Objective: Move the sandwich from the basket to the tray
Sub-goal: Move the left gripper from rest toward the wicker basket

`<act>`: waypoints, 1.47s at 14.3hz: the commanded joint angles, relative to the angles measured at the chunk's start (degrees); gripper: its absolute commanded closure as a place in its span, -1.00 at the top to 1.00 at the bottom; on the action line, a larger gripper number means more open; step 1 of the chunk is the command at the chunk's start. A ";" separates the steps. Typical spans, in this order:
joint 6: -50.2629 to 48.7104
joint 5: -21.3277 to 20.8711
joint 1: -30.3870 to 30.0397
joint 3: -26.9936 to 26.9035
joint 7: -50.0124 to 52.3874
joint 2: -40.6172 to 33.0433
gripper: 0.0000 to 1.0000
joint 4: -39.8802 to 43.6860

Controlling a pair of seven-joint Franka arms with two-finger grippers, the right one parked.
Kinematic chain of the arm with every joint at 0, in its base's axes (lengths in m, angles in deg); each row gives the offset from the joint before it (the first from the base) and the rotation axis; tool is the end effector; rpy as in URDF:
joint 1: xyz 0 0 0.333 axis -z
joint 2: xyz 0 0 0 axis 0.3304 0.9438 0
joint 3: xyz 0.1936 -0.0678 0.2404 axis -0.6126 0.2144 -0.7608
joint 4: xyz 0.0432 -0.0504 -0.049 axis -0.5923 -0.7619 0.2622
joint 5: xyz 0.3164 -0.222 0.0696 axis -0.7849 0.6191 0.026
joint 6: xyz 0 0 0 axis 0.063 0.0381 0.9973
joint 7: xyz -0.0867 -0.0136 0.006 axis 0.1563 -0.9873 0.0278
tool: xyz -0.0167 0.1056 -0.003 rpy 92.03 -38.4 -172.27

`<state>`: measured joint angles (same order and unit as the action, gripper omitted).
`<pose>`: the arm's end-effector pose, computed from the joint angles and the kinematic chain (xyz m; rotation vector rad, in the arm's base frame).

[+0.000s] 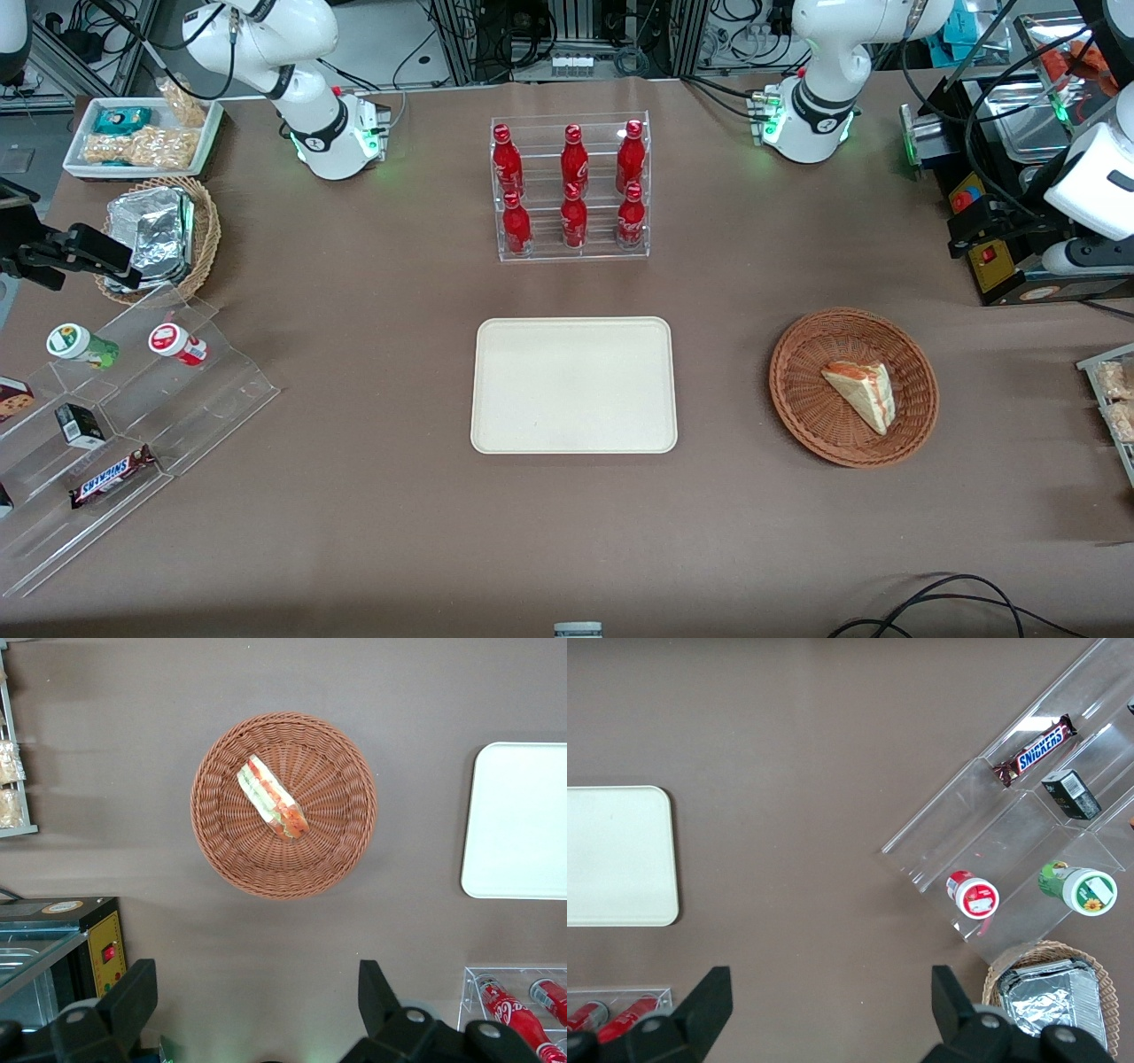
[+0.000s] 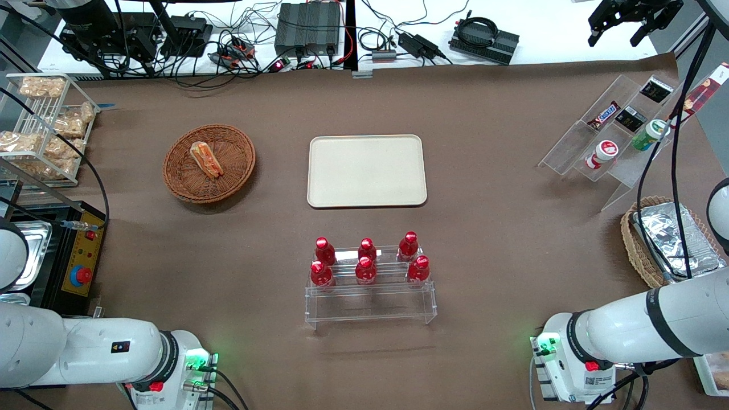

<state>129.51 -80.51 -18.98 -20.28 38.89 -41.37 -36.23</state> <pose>0.5426 -0.0334 0.6299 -3.1067 -0.0160 0.0571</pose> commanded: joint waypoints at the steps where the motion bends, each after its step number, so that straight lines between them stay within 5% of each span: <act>1: -0.62 0.89 0.04 -0.20 -0.96 0.29 1.00 1.03; 14: -1.59 1.50 -0.14 -0.38 -0.70 1.51 1.00 -4.85; 21: 23.07 1.41 -1.28 -1.17 -0.26 3.61 1.00 -23.91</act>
<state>146.49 -79.12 -19.72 -21.32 38.87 -37.33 -54.80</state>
